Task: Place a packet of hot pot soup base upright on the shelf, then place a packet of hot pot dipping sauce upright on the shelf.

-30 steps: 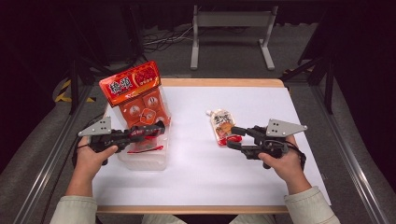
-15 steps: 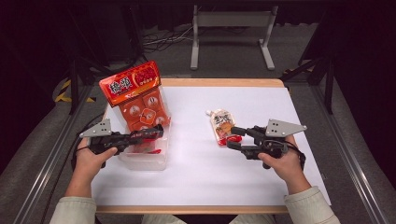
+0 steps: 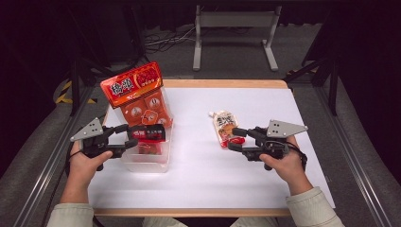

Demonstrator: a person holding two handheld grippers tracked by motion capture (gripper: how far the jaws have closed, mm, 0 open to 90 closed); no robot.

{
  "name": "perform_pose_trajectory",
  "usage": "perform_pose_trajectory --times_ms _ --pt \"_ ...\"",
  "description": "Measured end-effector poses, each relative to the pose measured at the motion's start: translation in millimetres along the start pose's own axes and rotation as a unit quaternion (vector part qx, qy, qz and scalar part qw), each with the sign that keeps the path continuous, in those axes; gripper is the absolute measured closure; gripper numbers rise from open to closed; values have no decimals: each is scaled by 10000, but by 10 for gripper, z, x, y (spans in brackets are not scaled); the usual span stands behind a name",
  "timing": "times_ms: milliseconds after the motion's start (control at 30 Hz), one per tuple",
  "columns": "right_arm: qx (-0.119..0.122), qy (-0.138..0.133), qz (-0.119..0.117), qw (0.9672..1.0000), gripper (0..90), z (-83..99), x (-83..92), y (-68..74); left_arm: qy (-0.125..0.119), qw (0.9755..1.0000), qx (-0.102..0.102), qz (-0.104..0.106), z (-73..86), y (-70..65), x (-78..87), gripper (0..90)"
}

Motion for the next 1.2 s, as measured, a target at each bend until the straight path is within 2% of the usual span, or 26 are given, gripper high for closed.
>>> perform_pose_trajectory --times_ms 100,133,300,433,567,667,800,900,1200 --pt "-3 -5 0 10000 458 -3 -7 -10 -59 9999 -8 -87 -44 -25 1 196" --pt "-5 -8 16 10000 454 -4 -9 -18 -71 9999 53 -83 -57 -40 1 171" --pt "2 4 82 10000 433 -3 -4 -44 -58 9996 12 -264 -173 -107 6 113" --pt "2 18 144 9999 412 -3 1 -66 -90 9997 -93 -190 -304 -237 -21 92" --pt "-120 208 275 9993 375 32 -9 -123 -13 9997 -164 -163 -412 -349 -41 82" --pt "-212 349 444 9982 356 52 -17 -185 43 9999 -98 -54 -468 -444 -83 96" --pt "-364 458 769 9953 350 32 -13 -294 92 9998 -140 96 -518 -557 -168 96" --pt "-308 581 1014 9927 353 -14 -34 -391 107 9996 -210 149 -540 -615 -216 96" --pt "-392 927 1385 9852 338 -69 -240 -704 140 9993 -304 192 -548 -720 -260 88"
Point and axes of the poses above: each handheld gripper's, and its own axes: x roughly backward along the jaws, z roughly out of its underside, y roughly to its left, the point moved 5 cm from there along -x, roughly forward along the jaws, and after that the axes turned 8 degrees about -x, right-handed, at the moved point
